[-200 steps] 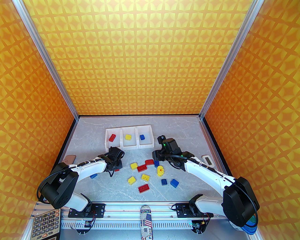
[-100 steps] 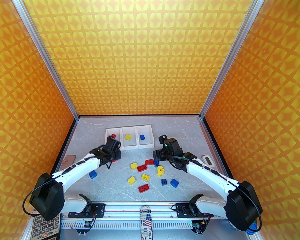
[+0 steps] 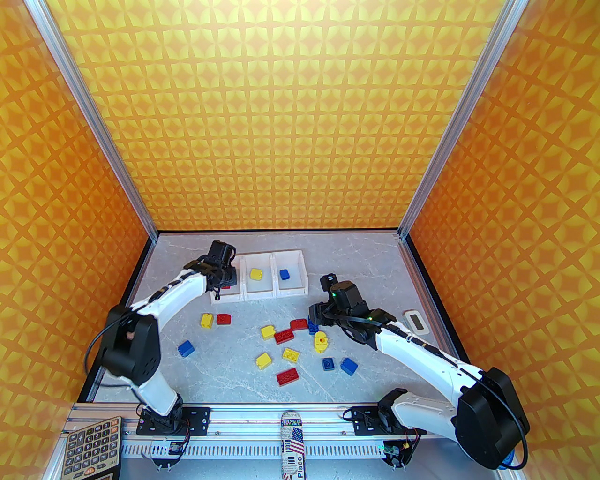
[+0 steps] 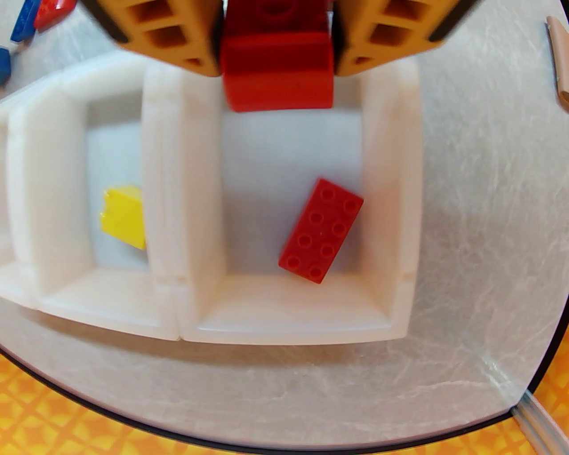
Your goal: Sort the legos into containers by color
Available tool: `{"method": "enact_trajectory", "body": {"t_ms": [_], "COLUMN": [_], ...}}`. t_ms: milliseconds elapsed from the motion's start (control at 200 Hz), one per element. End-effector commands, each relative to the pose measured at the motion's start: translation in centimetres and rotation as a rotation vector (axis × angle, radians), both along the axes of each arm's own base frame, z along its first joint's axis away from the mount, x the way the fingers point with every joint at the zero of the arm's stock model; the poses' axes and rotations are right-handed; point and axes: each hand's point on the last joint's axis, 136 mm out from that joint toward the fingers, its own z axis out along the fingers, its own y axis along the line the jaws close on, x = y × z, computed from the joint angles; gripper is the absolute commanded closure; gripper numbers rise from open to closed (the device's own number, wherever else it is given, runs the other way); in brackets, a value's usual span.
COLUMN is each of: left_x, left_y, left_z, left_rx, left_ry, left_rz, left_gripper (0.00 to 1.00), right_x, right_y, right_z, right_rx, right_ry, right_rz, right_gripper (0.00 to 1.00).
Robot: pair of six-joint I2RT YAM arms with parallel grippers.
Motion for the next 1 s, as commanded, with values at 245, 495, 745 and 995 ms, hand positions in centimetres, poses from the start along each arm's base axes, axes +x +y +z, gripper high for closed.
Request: {"method": "enact_trajectory", "body": {"t_ms": [245,495,745,995], "left_x": [-1.1,-8.4,-14.0,-19.8], "left_y": [-0.2,2.8,5.3,8.8], "left_z": [4.7,4.4,1.5,-0.9], "left_rx": [-0.055,-0.106,-0.169,-0.182], "left_ry": [-0.086,-0.064,-0.046,-0.035], "left_rz": [-0.024,0.097,0.243,0.442], "left_gripper": [0.22,0.2,0.21,0.19], "right_x": [-0.7,-0.5,-0.3,-0.3], "right_y": [0.2,1.0,1.8,1.9], "right_z": [0.1,0.5,0.4,0.3], "right_rx": [0.013,0.03,0.036,0.039], "right_ry": [-0.007,-0.024,-0.016,-0.02], "right_rz": [0.016,0.035,0.056,0.057], "right_gripper": [0.4,0.39,0.4,0.39]}}
